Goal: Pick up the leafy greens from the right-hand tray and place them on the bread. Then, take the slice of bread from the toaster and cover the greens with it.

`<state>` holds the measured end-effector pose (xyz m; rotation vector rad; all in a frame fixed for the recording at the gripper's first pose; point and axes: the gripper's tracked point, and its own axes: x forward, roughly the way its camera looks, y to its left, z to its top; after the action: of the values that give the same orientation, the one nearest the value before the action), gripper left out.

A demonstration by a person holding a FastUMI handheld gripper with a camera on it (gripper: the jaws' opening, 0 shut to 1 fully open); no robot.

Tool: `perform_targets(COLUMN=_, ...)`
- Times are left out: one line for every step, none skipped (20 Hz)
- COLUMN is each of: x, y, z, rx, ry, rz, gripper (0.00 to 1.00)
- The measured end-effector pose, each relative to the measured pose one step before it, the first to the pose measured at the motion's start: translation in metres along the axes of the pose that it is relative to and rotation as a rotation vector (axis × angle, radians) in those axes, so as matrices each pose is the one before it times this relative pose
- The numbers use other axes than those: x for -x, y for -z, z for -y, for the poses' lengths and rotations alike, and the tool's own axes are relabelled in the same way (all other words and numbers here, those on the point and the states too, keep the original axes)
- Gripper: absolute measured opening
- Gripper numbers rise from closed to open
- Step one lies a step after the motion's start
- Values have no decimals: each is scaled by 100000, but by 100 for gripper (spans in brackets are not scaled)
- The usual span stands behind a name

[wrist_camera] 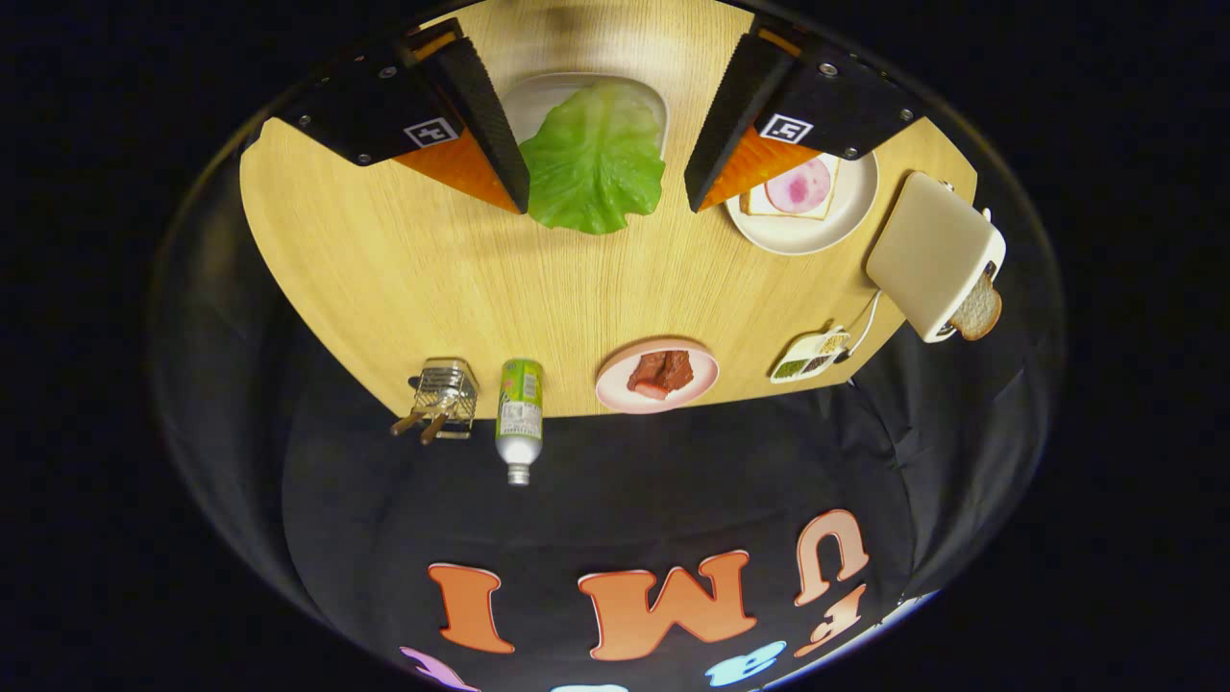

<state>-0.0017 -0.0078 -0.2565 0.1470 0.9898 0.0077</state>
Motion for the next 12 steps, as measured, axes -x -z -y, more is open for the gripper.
perform_targets(x=-444, y=552, z=57, rx=817, ry=675, rz=-2541, gripper=98)
perform_targets(x=-382, y=510, z=166, rx=1583, ry=992, rz=-2442, gripper=98)
perform_targets(x=-538, y=538, z=-2, rx=1566, ry=982, rz=-2245, gripper=97)
perform_targets(x=-403, y=385, z=-11, rx=1471, ry=178, rz=-2439, gripper=97)
perform_targets(x=-339, y=462, z=-292, rx=717, ry=-379, rz=-1777, gripper=97)
perform_targets(x=-328, y=256, z=-270, rx=408, ry=-449, rz=-1134, gripper=97)
perform_targets(x=-388, y=377, z=-137, rx=991, ry=176, rz=-1508, gripper=96)
perform_targets(x=-306, y=262, z=27, rx=1115, ry=623, rz=-1013, gripper=95)
perform_targets(x=-445, y=197, z=95, rx=889, ry=1152, rz=-794, gripper=95)
perform_targets(x=-384, y=245, z=242, rx=666, ry=1272, rz=-1290, gripper=95)
perform_targets(x=-425, y=267, z=142, rx=336, ry=1103, rz=-1179, gripper=95)
perform_targets(x=-422, y=230, z=111, rx=389, ry=888, rz=-1346, gripper=95)
